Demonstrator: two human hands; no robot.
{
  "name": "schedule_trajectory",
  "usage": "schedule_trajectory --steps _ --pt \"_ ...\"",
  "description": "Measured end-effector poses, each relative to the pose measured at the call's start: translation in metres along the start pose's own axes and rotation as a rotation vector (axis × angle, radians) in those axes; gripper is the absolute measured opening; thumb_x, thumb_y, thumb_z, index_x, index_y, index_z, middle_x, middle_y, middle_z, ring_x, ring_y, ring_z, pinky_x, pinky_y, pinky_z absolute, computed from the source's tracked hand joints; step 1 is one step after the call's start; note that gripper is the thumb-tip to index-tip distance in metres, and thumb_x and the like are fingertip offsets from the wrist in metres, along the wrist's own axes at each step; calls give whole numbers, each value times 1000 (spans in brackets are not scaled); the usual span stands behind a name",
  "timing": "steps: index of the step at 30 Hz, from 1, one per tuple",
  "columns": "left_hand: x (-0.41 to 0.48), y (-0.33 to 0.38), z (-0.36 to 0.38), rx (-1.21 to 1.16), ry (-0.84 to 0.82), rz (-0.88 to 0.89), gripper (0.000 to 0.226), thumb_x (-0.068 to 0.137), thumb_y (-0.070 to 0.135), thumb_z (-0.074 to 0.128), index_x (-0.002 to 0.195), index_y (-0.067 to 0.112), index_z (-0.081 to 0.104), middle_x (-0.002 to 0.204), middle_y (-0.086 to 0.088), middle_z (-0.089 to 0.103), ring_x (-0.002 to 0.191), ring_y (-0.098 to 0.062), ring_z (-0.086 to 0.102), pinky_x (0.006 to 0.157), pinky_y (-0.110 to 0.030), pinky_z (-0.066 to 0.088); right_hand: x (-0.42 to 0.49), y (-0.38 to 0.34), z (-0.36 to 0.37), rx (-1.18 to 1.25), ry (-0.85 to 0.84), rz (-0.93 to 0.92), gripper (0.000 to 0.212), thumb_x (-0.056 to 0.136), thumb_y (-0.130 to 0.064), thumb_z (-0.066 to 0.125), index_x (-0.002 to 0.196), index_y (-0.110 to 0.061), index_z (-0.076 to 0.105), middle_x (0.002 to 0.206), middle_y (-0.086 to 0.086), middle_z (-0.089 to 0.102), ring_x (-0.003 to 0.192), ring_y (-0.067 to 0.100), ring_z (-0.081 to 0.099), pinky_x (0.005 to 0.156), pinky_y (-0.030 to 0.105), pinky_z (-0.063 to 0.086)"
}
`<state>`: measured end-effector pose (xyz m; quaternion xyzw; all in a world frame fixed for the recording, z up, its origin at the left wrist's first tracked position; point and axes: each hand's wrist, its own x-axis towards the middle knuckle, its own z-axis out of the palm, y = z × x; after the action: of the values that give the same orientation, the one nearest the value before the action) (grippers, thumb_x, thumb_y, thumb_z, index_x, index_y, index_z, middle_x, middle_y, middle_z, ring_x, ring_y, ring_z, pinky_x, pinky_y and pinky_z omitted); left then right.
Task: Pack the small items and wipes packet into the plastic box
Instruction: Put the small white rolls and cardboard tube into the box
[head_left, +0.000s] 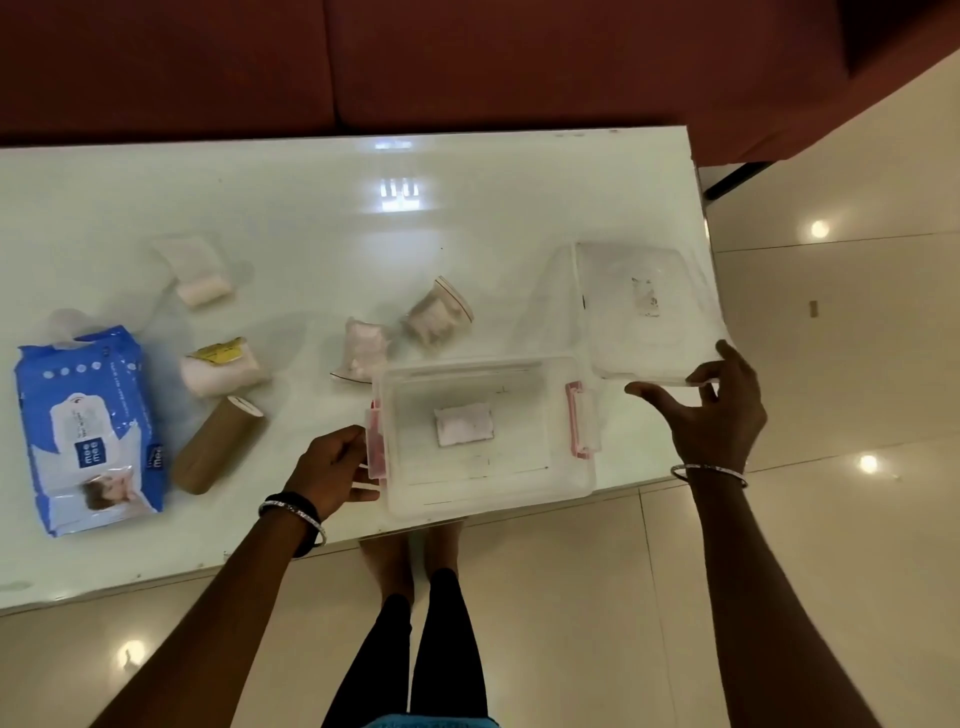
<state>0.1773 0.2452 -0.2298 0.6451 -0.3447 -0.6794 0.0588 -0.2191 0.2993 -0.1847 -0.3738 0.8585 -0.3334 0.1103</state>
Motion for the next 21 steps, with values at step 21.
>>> schedule_trajectory --steps 21 --pt "3 21 -21 -4 78 84 19 91 10 62 90 27 70 92 -1 71 78 -17 73 68 -32 61 -2 9 32 -409 -352 159 32 74 10 61 97 -9 74 139 14 58 126 37 56 103 43 45"
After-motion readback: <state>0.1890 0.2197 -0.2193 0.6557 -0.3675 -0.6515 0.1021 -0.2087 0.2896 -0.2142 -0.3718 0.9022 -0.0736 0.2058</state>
